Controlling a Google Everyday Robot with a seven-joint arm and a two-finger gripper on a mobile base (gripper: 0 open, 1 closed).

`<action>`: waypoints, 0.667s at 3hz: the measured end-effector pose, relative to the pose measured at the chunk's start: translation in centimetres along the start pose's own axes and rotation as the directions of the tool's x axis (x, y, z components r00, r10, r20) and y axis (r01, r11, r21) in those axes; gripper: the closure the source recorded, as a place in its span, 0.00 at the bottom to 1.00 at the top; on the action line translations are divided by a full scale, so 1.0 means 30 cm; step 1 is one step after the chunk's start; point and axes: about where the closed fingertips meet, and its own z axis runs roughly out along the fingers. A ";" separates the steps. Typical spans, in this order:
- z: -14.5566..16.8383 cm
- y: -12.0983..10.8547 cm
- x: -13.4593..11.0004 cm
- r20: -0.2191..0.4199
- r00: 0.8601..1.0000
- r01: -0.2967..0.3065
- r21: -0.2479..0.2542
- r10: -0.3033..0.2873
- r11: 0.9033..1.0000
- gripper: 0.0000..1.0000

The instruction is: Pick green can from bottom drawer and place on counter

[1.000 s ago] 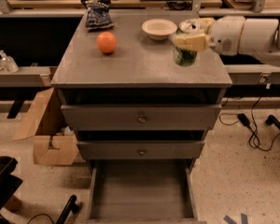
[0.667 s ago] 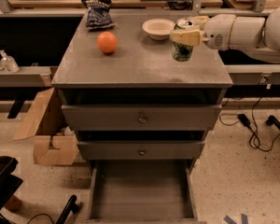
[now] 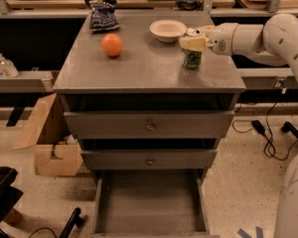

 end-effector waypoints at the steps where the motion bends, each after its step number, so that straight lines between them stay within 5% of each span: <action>1: 0.007 0.012 -0.007 0.004 1.000 0.001 -0.008 -0.001 1.000 0.75; 2: 0.018 0.018 -0.006 0.004 1.000 0.001 -0.013 -0.001 1.000 0.52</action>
Offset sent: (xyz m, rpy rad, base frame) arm -0.0013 0.0039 0.0012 0.0027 -0.0016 0.0071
